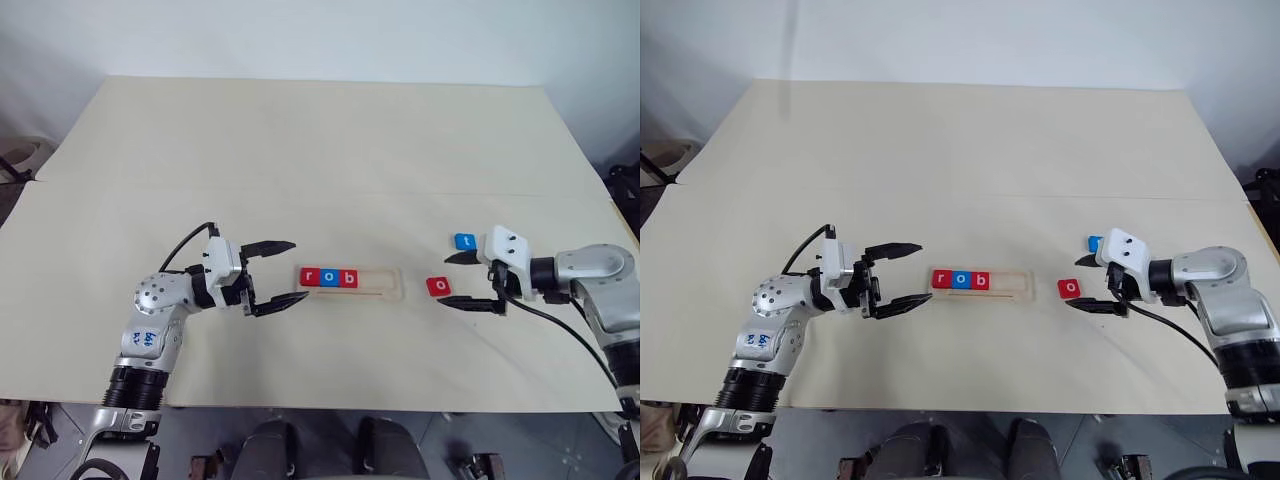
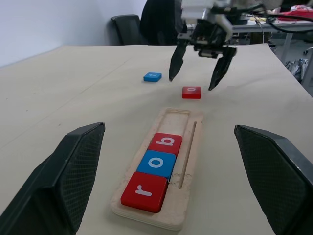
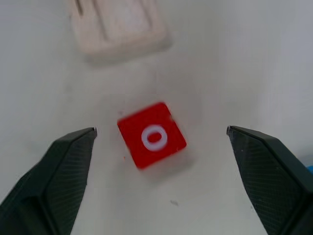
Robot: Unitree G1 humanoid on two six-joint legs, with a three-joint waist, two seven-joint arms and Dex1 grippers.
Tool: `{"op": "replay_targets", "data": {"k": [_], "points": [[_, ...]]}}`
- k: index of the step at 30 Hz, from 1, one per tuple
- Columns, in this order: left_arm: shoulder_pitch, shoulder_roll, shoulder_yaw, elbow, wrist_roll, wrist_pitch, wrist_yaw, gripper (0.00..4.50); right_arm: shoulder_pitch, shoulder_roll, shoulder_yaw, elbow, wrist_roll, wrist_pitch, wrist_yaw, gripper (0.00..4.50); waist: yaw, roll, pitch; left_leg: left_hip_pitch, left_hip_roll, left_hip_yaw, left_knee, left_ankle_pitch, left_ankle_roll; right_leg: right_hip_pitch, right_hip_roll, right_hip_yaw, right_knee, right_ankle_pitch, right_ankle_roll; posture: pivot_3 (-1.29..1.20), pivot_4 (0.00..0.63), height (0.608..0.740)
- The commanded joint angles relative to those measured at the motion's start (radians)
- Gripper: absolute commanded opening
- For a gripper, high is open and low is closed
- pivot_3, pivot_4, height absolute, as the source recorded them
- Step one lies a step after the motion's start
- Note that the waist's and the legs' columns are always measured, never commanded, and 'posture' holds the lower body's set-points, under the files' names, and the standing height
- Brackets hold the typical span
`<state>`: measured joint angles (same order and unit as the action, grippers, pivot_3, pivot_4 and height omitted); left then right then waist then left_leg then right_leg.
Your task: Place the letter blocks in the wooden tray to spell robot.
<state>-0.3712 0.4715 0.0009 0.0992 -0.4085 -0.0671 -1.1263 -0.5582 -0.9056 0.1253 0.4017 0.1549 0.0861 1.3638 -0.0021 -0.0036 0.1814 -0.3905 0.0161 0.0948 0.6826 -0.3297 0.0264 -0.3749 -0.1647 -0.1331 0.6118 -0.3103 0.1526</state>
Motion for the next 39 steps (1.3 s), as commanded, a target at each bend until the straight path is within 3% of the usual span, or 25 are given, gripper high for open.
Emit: {"op": "replay_targets", "data": {"k": [1,3,5,13,17,25,32,39], "points": [[0.017,0.011,0.003,-0.06,-0.019,-0.003,-0.017,4.5,-0.05,0.007,0.026,0.075,-0.027,-0.066,0.073,4.46,0.0,0.0,0.0,0.0,0.0,0.0,0.0,0.0,0.0,0.0,0.0,0.0,0.0,0.0,0.0,0.0,0.15,0.74],[0.025,0.014,0.004,-0.074,-0.023,0.004,-0.02,4.5,-0.078,0.027,0.039,0.12,-0.046,-0.094,0.073,4.46,-0.001,0.0,0.0,0.0,0.0,0.0,0.0,0.0,0.0,0.0,0.0,0.0,0.0,0.0,0.0,0.0,0.15,0.74],[0.037,0.019,0.003,-0.092,-0.028,0.015,-0.025,4.5,-0.093,0.042,0.042,0.15,-0.056,-0.117,0.071,4.07,-0.002,0.0,0.0,0.0,0.0,0.0,0.0,0.0,0.0,0.0,0.0,0.0,0.0,0.0,0.0,0.0,0.15,0.74],[0.069,0.038,-0.001,-0.137,-0.04,0.056,-0.051,4.5,-0.094,0.069,0.028,0.16,-0.052,-0.15,0.074,1.47,-0.001,0.0,0.0,0.0,0.001,0.0,0.0,0.0,0.0,0.0,0.0,0.0,0.001,0.0,0.0,0.0,0.15,0.74],[0.072,0.041,0.008,-0.134,-0.034,0.058,-0.042,4.5,-0.101,0.067,0.026,0.068,-0.028,-0.067,0.087,1.45,-0.001,0.0,0.0,0.001,0.001,0.0,0.001,0.0,0.0,0.0,0.0,0.0,0.001,0.0,0.0,0.0,0.15,0.74],[0.082,0.04,0.016,-0.124,-0.026,0.048,-0.01,4.5,-0.172,0.18,0.055,-0.232,0.032,0.337,-0.013,1.45,-0.001,0.0,0.0,0.0,0.002,-0.001,0.001,0.0,-0.001,0.0,0.0,0.0,0.002,0.0,0.0,0.0,0.15,0.74],[0.083,0.034,0.01,-0.126,-0.023,0.044,0.008,4.5,-0.195,0.249,0.128,-0.238,-0.012,0.338,-0.054,1.45,0.003,0.0,0.0,-0.001,-0.001,-0.001,0.001,0.0,0.0,0.0,-0.001,0.0,0.001,0.0,0.0,0.0,0.15,0.74],[0.102,0.04,0.018,-0.141,-0.025,0.042,0.025,4.5,-0.2,0.242,0.154,-0.196,-0.047,0.288,-0.043,1.45,-0.002,0.0,0.0,0.0,0.0,-0.001,0.001,0.0,0.0,-0.001,0.0,0.0,0.001,0.0,0.0,0.0,0.15,0.74]]}}
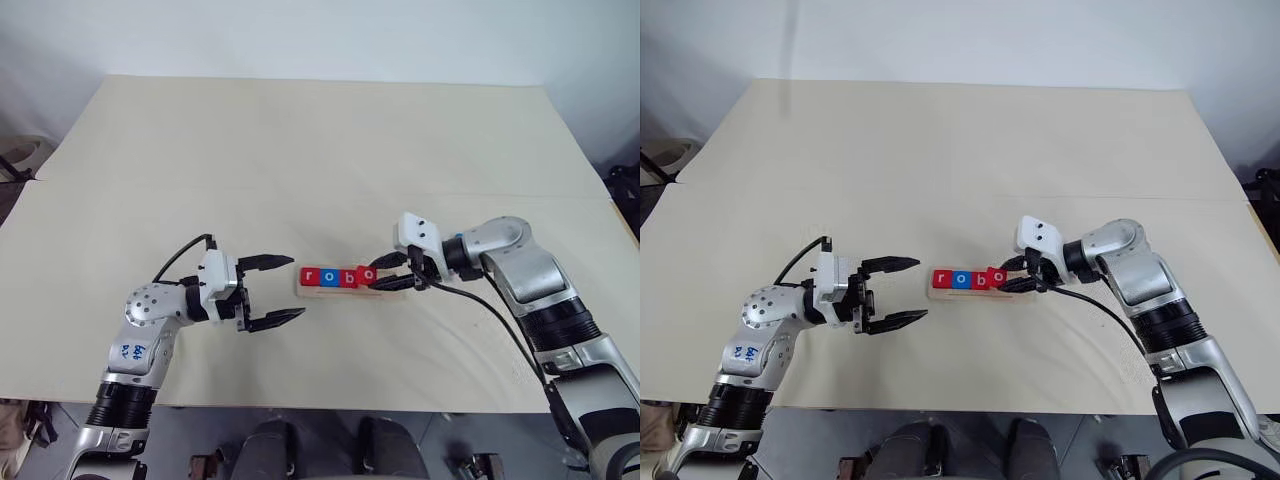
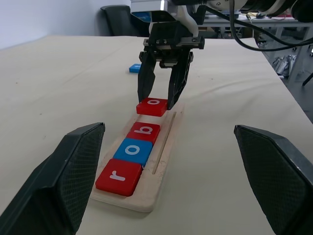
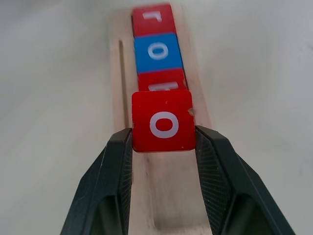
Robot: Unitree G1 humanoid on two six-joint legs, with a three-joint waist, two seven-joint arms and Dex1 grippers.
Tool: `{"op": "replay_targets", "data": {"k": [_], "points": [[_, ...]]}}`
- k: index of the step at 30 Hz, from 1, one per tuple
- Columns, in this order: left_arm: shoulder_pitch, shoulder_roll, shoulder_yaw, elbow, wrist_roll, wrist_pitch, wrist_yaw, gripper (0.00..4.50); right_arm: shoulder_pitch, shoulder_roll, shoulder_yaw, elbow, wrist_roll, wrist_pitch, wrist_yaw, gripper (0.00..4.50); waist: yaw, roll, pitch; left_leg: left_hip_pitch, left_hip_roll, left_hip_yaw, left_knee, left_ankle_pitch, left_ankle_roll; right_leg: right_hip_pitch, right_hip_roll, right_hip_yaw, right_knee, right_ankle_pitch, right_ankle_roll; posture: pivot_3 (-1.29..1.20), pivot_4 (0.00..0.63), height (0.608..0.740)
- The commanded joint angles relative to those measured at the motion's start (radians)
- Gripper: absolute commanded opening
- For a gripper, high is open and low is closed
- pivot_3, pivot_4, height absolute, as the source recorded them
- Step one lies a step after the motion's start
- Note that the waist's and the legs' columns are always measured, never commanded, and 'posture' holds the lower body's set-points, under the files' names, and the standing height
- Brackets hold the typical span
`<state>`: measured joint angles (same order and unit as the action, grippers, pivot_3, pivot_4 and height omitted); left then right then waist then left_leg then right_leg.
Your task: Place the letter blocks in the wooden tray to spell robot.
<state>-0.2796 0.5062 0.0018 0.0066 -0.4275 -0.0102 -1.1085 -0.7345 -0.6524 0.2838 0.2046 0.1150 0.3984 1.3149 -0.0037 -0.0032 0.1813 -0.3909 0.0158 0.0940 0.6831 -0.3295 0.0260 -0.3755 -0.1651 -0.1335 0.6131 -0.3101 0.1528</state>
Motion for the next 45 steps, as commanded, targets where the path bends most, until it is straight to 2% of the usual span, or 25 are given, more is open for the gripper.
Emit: {"op": "replay_targets", "data": {"k": [1,7,16,17,21,24,31,35,45], "points": [[0.012,0.006,0.017,-0.05,-0.007,-0.015,0.008,4.5,-0.025,-0.011,-0.003,0.008,-0.012,-0.034,0.006,1.45,0.0,0.0,0.0,0.0,0.0,0.0,0.0,0.0,0.0,0.0,0.0,0.0,0.0,0.0,0.0,0.0,0.15,0.74],[0.013,0.005,0.015,-0.052,-0.007,-0.015,0.013,4.5,-0.033,0.006,-0.003,0.036,-0.023,-0.05,0.002,1.45,0.0,0.0,0.0,0.0,0.0,0.0,0.0,0.0,0.0,0.0,0.0,0.0,0.0,0.0,0.0,0.0,0.15,0.74],[0.011,0.005,0.015,-0.052,-0.006,-0.016,0.021,4.5,-0.035,-0.002,-0.026,0.033,-0.007,-0.052,0.012,4.33,0.0,0.0,0.0,0.0,0.0,0.0,0.0,0.0,0.0,0.0,0.0,0.0,0.0,0.0,0.0,0.0,0.15,0.74],[0.011,0.005,0.014,-0.051,-0.006,-0.016,0.021,4.5,-0.034,-0.006,-0.031,0.03,-0.003,-0.054,0.013,4.48,0.0,0.0,0.0,0.0,0.0,0.0,0.0,0.0,0.0,0.0,0.0,0.0,0.0,0.0,0.0,0.0,0.15,0.74],[0.007,0.004,0.015,-0.048,-0.007,-0.016,0.02,4.5,-0.024,-0.034,-0.053,0.015,0.003,-0.049,0.018,4.48,0.001,0.0,0.0,0.0,0.0,0.0,0.0,0.0,0.0,0.0,0.0,0.0,0.0,0.0,0.0,0.0,0.15,0.74],[0.007,0.004,0.015,-0.046,-0.007,-0.017,0.02,4.5,-0.012,-0.062,-0.061,0.014,0.002,-0.042,0.023,3.87,0.001,0.0,0.0,0.0,0.0,0.0,0.0,0.0,0.0,0.0,0.0,0.0,0.0,0.0,0.0,0.0,0.15,0.74],[-0.001,0.0,0.01,-0.038,-0.007,-0.018,0.016,4.5,0.014,-0.059,-0.033,0.031,-0.026,-0.074,-0.004,1.57,0.0,0.0,0.0,0.0,0.0,0.0,0.0,0.0,0.0,0.0,0.0,0.0,0.0,0.0,0.0,0.0,0.15,0.74],[-0.007,0.002,0.011,-0.033,-0.006,-0.018,0.016,4.5,0.01,-0.04,-0.018,0.048,-0.044,-0.092,-0.021,0.11,0.0,0.0,0.0,0.0,0.0,0.0,0.0,0.0,0.0,0.0,0.0,0.0,0.0,0.0,0.0,0.0,0.15,0.74],[-0.004,0.003,0.015,-0.038,-0.004,-0.018,0.025,4.5,0.007,-0.009,-0.014,0.033,-0.051,-0.084,-0.026,0.05,0.0,0.0,0.0,0.0,0.0,0.0,0.0,0.0,0.0,0.0,0.0,0.0,0.0,0.0,0.0,0.0,0.15,0.74]]}}
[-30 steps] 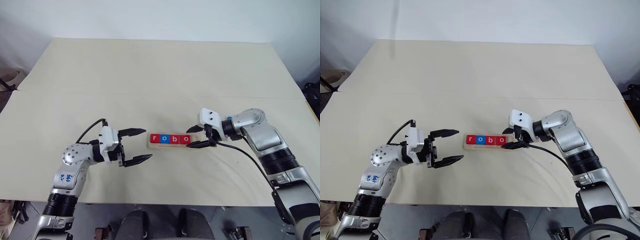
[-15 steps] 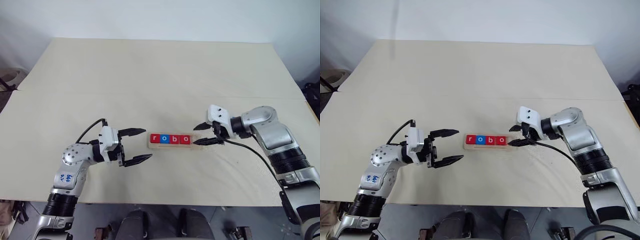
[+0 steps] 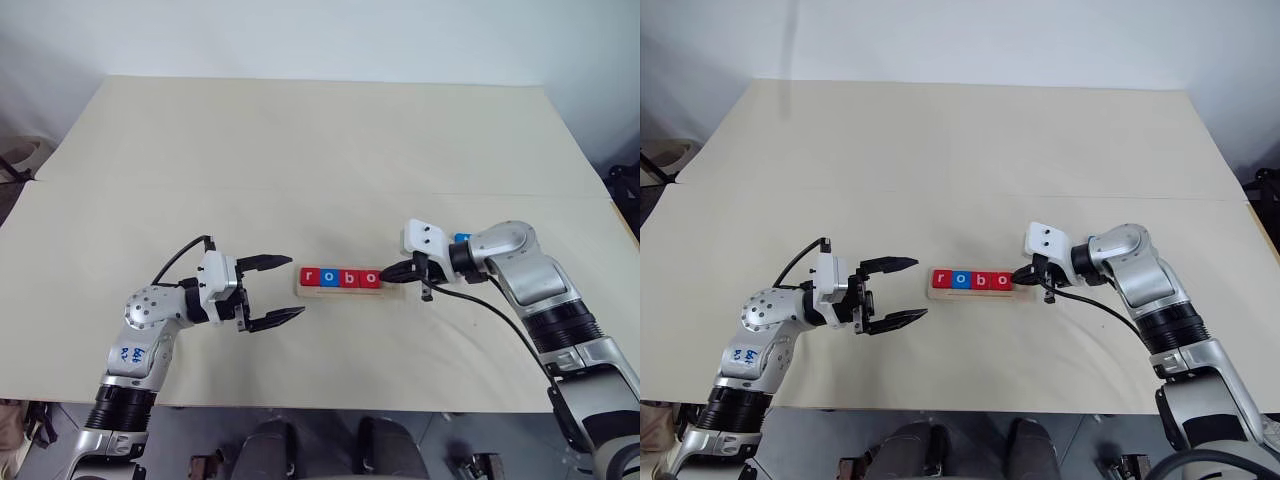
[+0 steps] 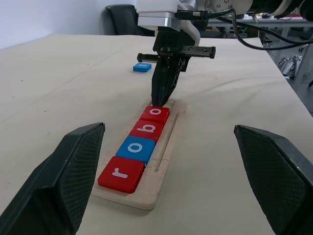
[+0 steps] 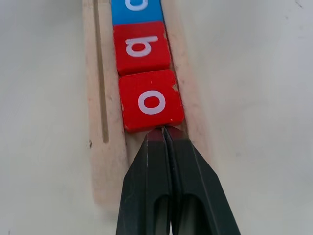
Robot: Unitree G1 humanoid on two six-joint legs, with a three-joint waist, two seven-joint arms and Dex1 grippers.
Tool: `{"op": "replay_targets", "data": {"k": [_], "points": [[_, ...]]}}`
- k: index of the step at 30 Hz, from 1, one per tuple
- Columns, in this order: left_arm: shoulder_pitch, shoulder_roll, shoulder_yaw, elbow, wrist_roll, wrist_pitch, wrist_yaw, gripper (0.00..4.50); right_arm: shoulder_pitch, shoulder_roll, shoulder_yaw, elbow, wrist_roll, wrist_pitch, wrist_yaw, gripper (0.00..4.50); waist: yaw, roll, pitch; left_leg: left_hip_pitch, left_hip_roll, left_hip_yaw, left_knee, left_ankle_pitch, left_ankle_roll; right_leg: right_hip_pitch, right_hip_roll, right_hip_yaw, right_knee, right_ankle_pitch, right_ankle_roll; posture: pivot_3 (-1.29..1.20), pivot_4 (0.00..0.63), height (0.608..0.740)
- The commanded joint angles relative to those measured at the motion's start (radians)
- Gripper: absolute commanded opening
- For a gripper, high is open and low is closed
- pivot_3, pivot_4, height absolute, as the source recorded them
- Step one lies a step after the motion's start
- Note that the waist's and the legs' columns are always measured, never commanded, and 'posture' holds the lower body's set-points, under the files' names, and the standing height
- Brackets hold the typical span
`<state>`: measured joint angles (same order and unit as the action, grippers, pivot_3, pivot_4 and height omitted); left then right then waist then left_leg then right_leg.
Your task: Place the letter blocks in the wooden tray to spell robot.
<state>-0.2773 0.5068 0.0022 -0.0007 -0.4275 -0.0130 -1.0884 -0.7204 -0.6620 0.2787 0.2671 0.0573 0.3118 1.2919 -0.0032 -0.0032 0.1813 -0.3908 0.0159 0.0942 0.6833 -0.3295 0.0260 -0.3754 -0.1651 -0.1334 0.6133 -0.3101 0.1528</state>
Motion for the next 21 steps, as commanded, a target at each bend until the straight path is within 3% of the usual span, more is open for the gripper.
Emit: {"op": "replay_targets", "data": {"k": [1,9,15,21], "points": [[-0.007,0.002,0.014,-0.03,-0.004,-0.015,0.005,4.5,-0.007,0.0,-0.009,-0.031,0.007,0.005,-0.002,0.05,0.0,0.0,0.0,0.0,0.0,0.0,0.0,0.0,0.0,0.0,0.0,0.0,0.0,0.0,0.0,0.0,0.15,0.74],[-0.013,-0.002,0.009,-0.02,-0.003,-0.018,0.003,4.5,0.029,-0.038,-0.069,-0.081,0.04,0.033,-0.013,0.05,0.002,0.0,0.0,0.0,0.0,0.0,0.0,0.0,0.0,0.0,0.0,0.0,0.0,0.0,0.0,0.0,0.15,0.74],[-0.034,-0.008,0.002,0.004,-0.001,-0.022,-0.004,4.5,0.141,-0.105,-0.167,-0.185,0.105,0.081,-0.034,0.05,0.004,0.0,0.0,0.0,0.0,0.0,0.0,0.0,0.0,0.0,0.0,0.0,0.0,0.0,0.0,0.0,0.15,0.74],[-0.046,-0.009,0.003,0.023,0.0,-0.03,-0.014,4.5,0.351,-0.159,-0.4,-0.255,0.183,0.096,-0.151,0.05,0.008,0.0,0.0,0.0,0.0,0.0,0.0,0.0,0.0,0.0,0.0,0.0,0.0,0.0,0.0,0.0,0.15,0.74]]}}
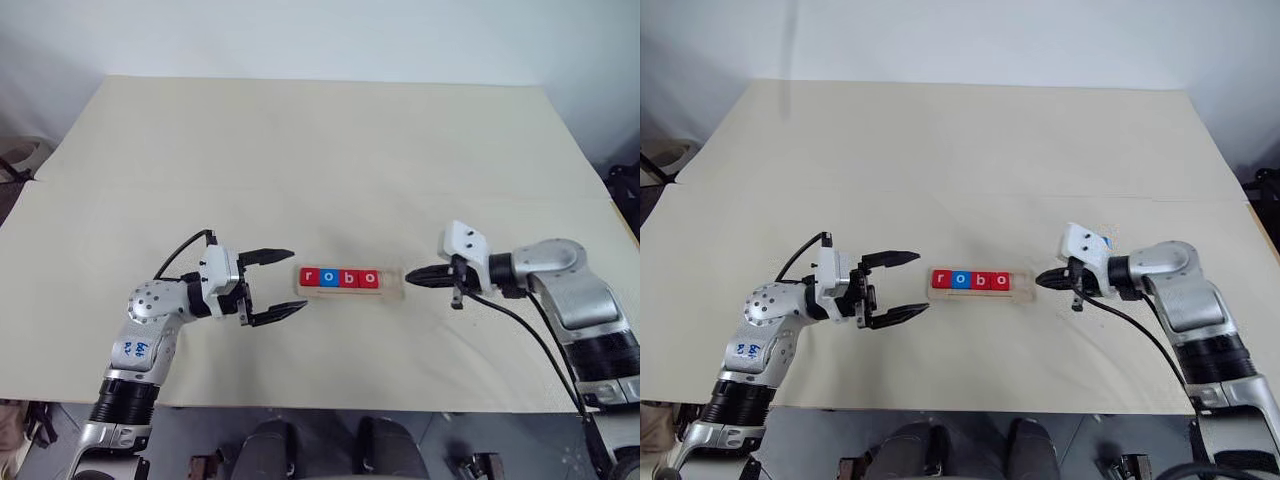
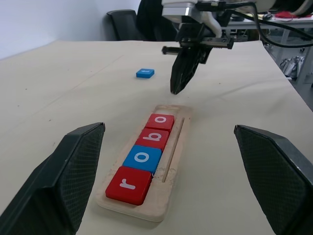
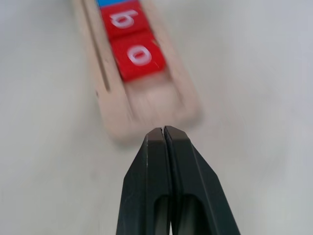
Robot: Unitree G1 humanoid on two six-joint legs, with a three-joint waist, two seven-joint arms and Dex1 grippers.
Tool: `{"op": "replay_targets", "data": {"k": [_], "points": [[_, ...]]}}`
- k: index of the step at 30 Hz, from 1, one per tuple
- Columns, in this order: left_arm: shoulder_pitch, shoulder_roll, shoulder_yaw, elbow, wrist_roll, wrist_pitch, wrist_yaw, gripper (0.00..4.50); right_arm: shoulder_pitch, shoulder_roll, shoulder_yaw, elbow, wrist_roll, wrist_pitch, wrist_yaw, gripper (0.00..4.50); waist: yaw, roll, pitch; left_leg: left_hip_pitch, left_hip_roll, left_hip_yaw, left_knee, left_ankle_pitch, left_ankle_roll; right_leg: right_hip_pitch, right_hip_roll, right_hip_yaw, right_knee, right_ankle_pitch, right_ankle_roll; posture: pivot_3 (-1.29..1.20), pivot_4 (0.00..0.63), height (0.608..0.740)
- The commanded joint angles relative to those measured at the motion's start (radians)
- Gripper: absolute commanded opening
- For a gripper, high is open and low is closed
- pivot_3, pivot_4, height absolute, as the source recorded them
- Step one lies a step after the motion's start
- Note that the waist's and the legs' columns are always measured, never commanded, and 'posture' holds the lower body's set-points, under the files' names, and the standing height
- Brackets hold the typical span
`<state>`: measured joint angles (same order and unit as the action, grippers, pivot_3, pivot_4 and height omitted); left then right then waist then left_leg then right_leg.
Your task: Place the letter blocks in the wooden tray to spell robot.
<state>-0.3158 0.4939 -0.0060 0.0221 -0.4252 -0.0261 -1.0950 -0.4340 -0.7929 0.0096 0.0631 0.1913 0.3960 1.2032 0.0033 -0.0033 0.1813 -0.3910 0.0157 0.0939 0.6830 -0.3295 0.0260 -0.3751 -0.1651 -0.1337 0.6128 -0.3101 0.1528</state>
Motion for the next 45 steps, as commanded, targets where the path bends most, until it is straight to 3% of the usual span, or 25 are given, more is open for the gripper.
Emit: {"op": "replay_targets", "data": {"k": [1,3,9,13,14,21,31,38,45], "points": [[-0.009,0.003,0.012,0.003,-0.002,-0.017,-0.008,4.5,0.117,-0.03,-0.181,-0.069,0.066,0.009,-0.078,0.41,0.003,0.0,0.0,0.0,0.0,0.0,0.0,0.0,0.0,0.0,0.0,0.0,0.0,0.0,0.0,0.0,0.15,0.74],[-0.011,0.002,0.013,0.011,-0.002,-0.019,-0.009,4.5,0.239,-0.013,-0.291,-0.105,0.082,-0.032,-0.132,0.91,0.012,0.0,0.0,0.0,0.0,0.0,0.0,0.0,0.0,0.0,0.0,0.0,0.0,0.0,0.0,0.0,0.15,0.74],[-0.025,-0.003,0.007,0.037,-0.002,-0.015,-0.025,4.5,0.522,0.122,-0.532,-0.167,0.138,-0.202,-0.27,2.99,0.022,0.0,0.0,0.001,0.0,0.001,0.0,0.0,0.0,0.001,0.0,0.001,0.0,0.0,0.0,0.0,0.15,0.74],[-0.043,-0.008,0.002,0.059,-0.001,-0.014,-0.037,4.5,0.627,0.19,-0.565,-0.203,0.151,-0.23,-0.336,4.34,0.019,0.001,0.0,0.002,0.0,0.002,0.0,0.0,0.0,0.001,0.0,0.002,0.001,0.0,0.0,0.0,0.15,0.74],[-0.05,-0.009,-0.001,0.067,-0.001,-0.016,-0.043,4.5,0.64,0.209,-0.564,-0.21,0.15,-0.24,-0.357,4.47,0.016,0.001,0.0,0.003,0.0,0.002,0.0,0.0,0.0,0.001,0.0,0.002,0.001,0.0,0.0,0.0,0.15,0.74],[-0.078,-0.015,-0.005,0.093,0.003,-0.023,-0.058,4.5,0.585,0.218,-0.506,-0.211,0.158,-0.226,-0.42,4.47,0.008,0.002,-0.001,0.004,0.0,0.002,-0.001,0.0,0.0,0.001,0.001,0.004,0.002,0.0,0.0,0.0,0.15,0.74],[-0.054,-0.019,0.005,0.061,0.007,-0.032,-0.024,4.5,0.231,0.113,-0.337,-0.089,0.101,0.195,-0.606,4.47,0.002,0.002,-0.001,0.003,0.001,0.001,0.0,0.0,0.0,0.0,0.0,0.003,0.003,0.0,-0.001,0.0,0.15,0.74],[-0.015,-0.01,0.016,0.013,0.007,-0.026,0.009,4.5,-0.059,0.205,-0.296,0.086,0.109,0.383,-0.767,4.47,-0.007,0.002,-0.001,0.002,0.001,0.001,0.0,0.0,0.0,0.0,0.0,0.002,0.003,0.0,-0.001,0.0,0.15,0.74],[0.001,-0.002,0.018,-0.007,0.004,-0.018,0.021,4.5,-0.149,0.267,-0.279,0.103,0.097,0.466,-0.849,4.47,-0.005,0.002,-0.001,0.001,0.0,0.001,0.0,0.0,-0.001,-0.001,0.0,0.002,0.004,-0.001,-0.001,0.0,0.15,0.74]]}}
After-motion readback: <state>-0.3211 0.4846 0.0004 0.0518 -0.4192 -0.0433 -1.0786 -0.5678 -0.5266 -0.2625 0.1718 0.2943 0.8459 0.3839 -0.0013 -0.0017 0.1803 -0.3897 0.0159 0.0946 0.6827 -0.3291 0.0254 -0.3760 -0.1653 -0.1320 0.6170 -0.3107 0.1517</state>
